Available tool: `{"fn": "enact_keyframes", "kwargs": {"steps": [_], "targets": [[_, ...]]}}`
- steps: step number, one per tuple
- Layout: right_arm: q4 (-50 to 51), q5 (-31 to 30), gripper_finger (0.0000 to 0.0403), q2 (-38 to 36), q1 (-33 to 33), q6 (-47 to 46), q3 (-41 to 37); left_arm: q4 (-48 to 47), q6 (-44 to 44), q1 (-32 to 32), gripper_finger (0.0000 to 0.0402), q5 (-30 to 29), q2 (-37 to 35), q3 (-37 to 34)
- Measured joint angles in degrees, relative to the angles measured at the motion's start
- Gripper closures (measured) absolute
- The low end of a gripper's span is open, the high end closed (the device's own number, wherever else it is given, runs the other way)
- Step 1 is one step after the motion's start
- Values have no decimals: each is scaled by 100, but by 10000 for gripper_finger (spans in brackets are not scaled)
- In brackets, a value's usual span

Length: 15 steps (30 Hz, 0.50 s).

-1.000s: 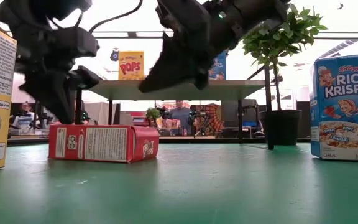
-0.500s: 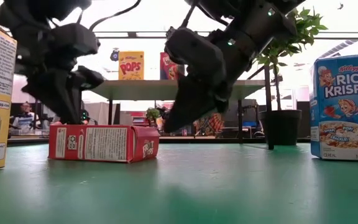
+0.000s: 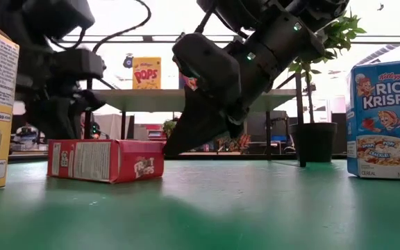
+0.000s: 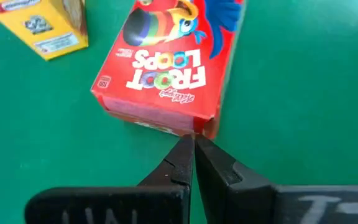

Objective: Stack cereal on shelf
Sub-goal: Put the top red cereal box on the shelf aligned with the other red cereal box

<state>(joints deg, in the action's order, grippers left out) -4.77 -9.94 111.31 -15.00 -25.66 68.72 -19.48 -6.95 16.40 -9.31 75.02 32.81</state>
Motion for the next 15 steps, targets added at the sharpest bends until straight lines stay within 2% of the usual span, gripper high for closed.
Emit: {"fn": "enact_keyframes", "kwargs": {"steps": [7,15], "targets": [[-43,-48,394,-121,4,298,96,57,-491,0,402,-75,-17,-210],[258,-54,394,-299,4,985,232,106,-537,1,402,-77,-70,36]]}}
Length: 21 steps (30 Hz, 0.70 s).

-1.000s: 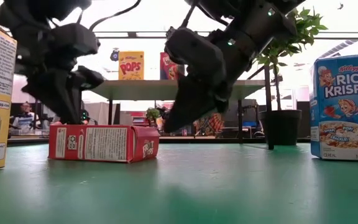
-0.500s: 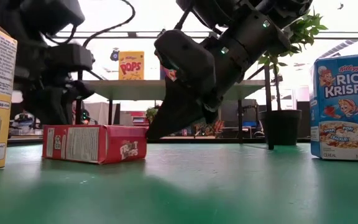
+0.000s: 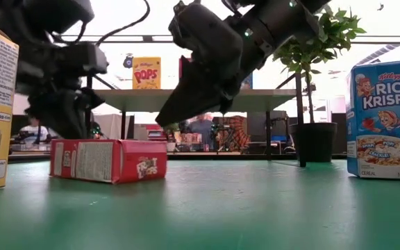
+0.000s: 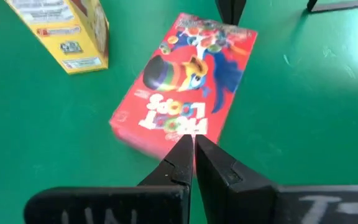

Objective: Stack cereal on shelf
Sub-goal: Put the top red cereal box on the shelf aligned with the other red cereal box

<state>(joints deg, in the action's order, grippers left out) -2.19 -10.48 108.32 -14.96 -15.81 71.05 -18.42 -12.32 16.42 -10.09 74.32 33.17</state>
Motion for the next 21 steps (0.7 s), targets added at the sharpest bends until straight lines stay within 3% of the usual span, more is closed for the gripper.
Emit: {"fn": "enact_keyframes", "kwargs": {"steps": [10,17,21], "targets": [[511,76,394,-91,-2,396,-17,53,258,3,402,0,-13,555],[856,1295,394,-91,-28,365,-46,262,-70,10,402,9,-15,360],[937,1558,394,-91,-59,294,-95,572,-303,10,402,11,6,150]]}}
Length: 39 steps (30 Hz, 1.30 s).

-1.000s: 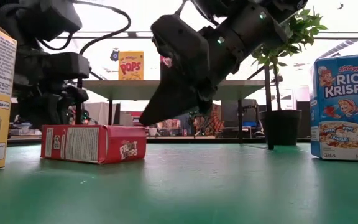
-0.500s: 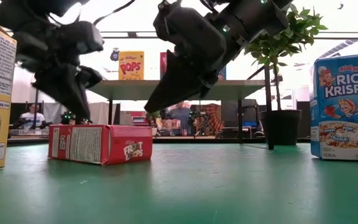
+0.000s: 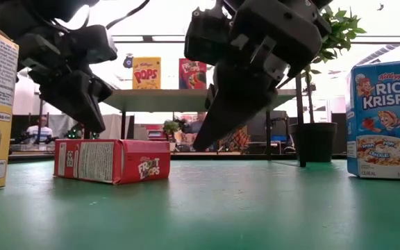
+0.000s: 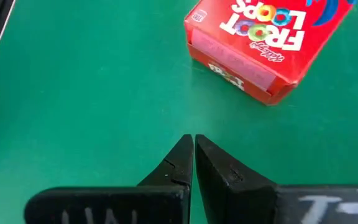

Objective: Stack cereal on shelf
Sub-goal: Put the top red cereal box on the shelf aligned with the other red cereal box

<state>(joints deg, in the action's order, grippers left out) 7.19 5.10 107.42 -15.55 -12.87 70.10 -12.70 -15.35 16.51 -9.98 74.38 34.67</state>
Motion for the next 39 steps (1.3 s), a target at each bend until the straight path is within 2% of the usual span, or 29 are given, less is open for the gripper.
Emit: {"fn": "enact_keyframes", "kwargs": {"steps": [7,20,28,39], "targets": [[-176,-15,394,-1,7,-66,-94,-52,-44,0,402,2,70,-74],[-2033,-186,394,45,51,-377,-762,-473,-76,0,402,61,-211,-63],[-2527,-230,394,301,203,-337,-776,-1138,-214,38,402,258,-588,174],[-2640,-237,394,748,250,-254,-659,-936,-280,113,402,304,-362,79]]}}
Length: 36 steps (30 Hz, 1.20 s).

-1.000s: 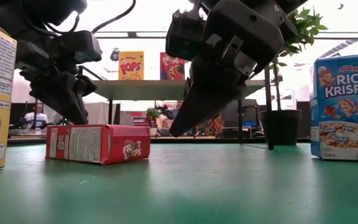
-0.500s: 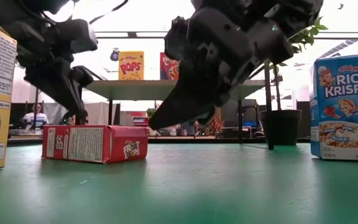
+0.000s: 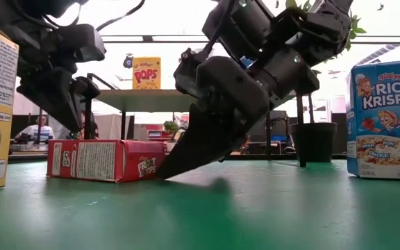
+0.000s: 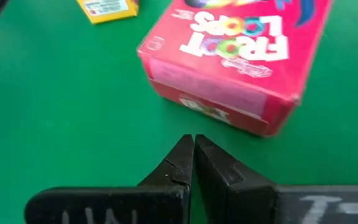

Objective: Stack cereal on shelf
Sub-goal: Put the top red cereal box on the shelf aligned with the other red cereal box

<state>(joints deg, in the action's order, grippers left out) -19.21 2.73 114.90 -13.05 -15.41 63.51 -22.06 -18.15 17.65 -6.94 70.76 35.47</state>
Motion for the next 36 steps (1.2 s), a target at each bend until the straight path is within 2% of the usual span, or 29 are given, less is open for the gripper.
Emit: {"fn": "enact_keyframes", "kwargs": {"steps": [14,22,29,36], "targets": [[-131,19,394,32,34,155,83,306,0,8,402,-30,485,6],[-866,21,394,32,32,343,81,194,50,7,402,-174,384,0],[-989,-149,394,32,69,354,81,-658,-198,7,402,-159,165,207],[-959,-156,394,32,74,356,81,-1125,-214,87,402,-153,142,508]]}}
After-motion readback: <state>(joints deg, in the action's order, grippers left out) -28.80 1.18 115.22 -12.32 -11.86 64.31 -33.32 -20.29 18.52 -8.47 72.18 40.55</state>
